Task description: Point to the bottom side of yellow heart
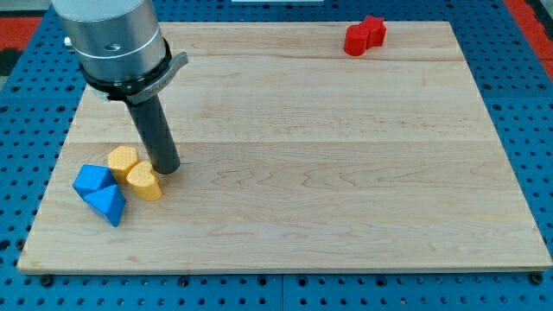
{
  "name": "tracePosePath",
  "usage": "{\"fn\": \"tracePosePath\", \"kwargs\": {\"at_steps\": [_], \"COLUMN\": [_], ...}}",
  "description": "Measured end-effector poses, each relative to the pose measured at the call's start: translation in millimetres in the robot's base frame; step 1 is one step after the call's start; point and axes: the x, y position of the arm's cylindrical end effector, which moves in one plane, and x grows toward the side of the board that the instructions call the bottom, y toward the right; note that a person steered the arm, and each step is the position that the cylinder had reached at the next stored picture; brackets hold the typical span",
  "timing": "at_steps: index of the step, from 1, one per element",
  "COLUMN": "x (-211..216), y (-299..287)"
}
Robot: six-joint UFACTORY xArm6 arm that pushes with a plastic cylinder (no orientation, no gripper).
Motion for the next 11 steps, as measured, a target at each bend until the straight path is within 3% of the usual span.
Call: {"fn": "tracePosePath", "kwargs": {"at_steps": [2,3,11], "x": [-23,-84,-91], "y": [20,69,101]}}
